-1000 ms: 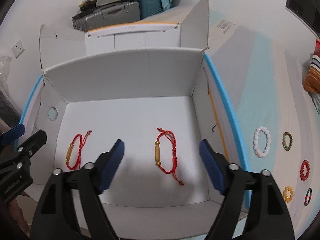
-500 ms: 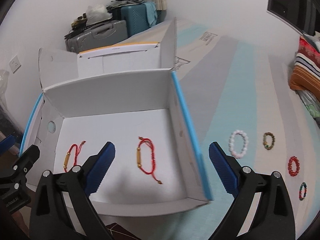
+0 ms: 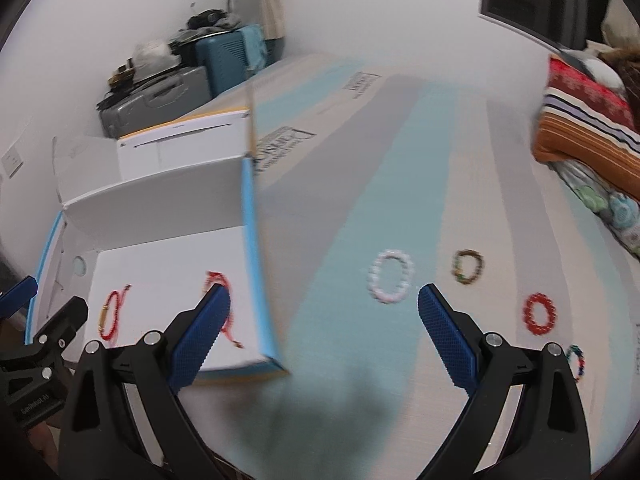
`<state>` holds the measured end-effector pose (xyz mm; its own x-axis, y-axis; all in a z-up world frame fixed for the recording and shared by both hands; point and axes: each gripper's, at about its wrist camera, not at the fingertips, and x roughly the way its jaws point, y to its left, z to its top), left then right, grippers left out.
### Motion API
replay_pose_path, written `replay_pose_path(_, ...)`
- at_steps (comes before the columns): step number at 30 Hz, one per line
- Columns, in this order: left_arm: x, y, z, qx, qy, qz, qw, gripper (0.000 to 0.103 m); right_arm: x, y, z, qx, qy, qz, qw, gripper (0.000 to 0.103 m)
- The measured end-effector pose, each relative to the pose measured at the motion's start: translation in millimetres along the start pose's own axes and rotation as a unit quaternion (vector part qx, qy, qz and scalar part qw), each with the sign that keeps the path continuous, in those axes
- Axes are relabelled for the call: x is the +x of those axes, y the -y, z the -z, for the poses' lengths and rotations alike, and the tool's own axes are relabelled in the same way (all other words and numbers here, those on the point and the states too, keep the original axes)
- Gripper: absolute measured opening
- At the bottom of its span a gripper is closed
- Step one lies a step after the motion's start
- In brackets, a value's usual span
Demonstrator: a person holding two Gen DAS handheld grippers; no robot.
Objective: Organize jewelry
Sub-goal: 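Move both tools back over the remaining bracelets on the bed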
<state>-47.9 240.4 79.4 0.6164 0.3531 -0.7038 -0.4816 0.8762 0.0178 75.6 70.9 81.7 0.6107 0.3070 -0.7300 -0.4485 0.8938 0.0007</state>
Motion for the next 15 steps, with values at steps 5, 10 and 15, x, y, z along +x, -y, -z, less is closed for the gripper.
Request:
replay_pose_path(5,-3.1,48.7,2.0,0.029,0.004,0.028,0.9992,0.097,-8.9,47.7,10.6,0.027,0.001,0.023,0.999,0.091)
replay_pose_path(10,-3.5,97.9,4.8,0.053,0.005,0.062,0.9967,0.097,-18.1,100.9,27.1,0.055,-0.002,0.05,0.997,0.091)
replay_pose_path(15,-2.0,145.0,12.5,0.087,0.009,0.073,0.9935,0.097,-22.7,144.4,39.6,0.08,-0.007,0.069,0.994,0.091)
